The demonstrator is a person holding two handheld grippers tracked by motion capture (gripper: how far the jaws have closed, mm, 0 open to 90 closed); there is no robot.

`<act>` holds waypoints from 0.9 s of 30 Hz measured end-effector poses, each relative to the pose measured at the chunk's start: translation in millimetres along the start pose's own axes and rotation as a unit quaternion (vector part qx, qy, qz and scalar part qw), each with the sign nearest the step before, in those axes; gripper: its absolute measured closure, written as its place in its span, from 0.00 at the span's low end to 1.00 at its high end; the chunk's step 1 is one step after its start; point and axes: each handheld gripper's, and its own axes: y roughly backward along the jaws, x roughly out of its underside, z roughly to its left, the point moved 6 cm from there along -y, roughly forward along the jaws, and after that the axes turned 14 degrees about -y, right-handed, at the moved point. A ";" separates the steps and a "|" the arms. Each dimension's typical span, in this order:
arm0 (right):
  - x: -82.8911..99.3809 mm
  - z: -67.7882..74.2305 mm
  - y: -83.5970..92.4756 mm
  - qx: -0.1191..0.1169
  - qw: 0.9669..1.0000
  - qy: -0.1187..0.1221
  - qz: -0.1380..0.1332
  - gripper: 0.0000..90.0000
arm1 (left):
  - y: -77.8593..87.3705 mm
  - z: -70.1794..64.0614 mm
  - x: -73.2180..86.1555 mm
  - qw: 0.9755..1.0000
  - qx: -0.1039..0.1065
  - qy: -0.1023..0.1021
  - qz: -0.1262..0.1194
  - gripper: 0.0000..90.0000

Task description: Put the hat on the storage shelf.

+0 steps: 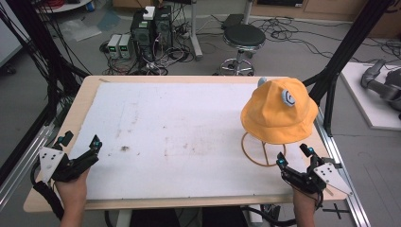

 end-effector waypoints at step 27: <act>3.0 0.6 -2.6 -0.002 1.000 0.005 0.007 0.13 | -1.1 -4.8 0.3 0.999 0.030 0.013 -0.010 0.18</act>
